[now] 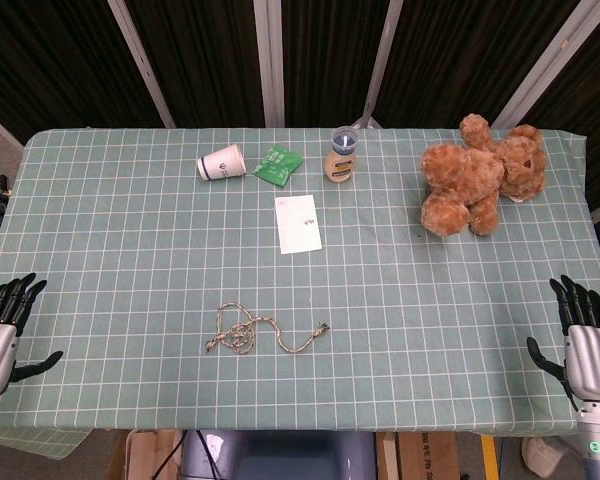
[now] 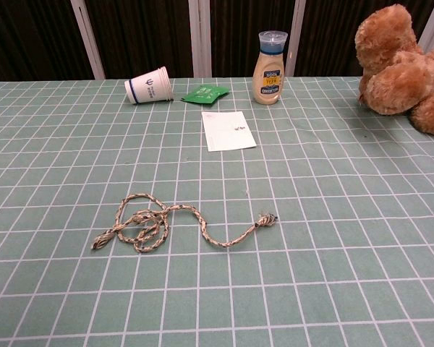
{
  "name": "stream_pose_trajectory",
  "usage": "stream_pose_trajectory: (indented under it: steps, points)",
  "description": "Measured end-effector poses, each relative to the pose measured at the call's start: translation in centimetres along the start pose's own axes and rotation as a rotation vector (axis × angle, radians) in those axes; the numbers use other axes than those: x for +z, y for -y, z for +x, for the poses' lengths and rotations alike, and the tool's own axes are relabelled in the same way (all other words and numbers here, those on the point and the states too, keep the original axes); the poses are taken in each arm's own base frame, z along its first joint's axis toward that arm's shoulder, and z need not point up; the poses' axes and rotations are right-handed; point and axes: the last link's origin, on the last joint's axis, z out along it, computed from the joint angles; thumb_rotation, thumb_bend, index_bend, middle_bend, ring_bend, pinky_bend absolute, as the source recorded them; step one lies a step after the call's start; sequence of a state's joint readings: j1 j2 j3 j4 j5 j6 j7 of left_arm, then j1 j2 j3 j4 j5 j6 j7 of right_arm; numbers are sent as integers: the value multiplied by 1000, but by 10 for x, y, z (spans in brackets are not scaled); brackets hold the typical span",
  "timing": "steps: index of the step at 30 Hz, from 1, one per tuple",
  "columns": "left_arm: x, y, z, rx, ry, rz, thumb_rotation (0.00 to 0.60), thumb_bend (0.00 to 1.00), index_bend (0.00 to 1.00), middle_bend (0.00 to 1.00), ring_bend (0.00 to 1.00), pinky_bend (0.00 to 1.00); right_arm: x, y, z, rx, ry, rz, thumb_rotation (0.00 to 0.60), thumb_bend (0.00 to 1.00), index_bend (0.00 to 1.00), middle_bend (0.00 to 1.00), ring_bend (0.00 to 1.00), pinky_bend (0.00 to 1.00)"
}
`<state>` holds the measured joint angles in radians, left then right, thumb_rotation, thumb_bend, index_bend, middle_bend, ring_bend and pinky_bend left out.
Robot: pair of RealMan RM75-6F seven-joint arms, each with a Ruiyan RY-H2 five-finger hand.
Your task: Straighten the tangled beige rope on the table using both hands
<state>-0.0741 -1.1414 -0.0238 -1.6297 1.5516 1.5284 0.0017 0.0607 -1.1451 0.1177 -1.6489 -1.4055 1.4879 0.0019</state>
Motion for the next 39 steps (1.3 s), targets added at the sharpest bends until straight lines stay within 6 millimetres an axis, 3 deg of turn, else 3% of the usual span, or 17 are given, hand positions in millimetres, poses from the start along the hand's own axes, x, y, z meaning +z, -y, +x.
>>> stream_pose_trajectory:
  steps: [13,23,31,39]
  points:
    - [-1,0,1,0,-5,-4,600,36,0,0,0,0,-1,2,0,12,8,7,600,354,0,0,0,0]
    - [0,1,1,-4,-10,-1,600,36,0,0,0,0,5,22,-2,95,46,111,600,354,5,0,0,0]
    - [1,1,1,4,-14,-7,600,36,0,0,0,0,23,52,-9,154,119,280,600,354,287,77,0,0]
    - [3,1,-2,11,-10,-3,600,36,0,0,0,0,31,102,-38,232,222,410,600,353,384,110,0,0]
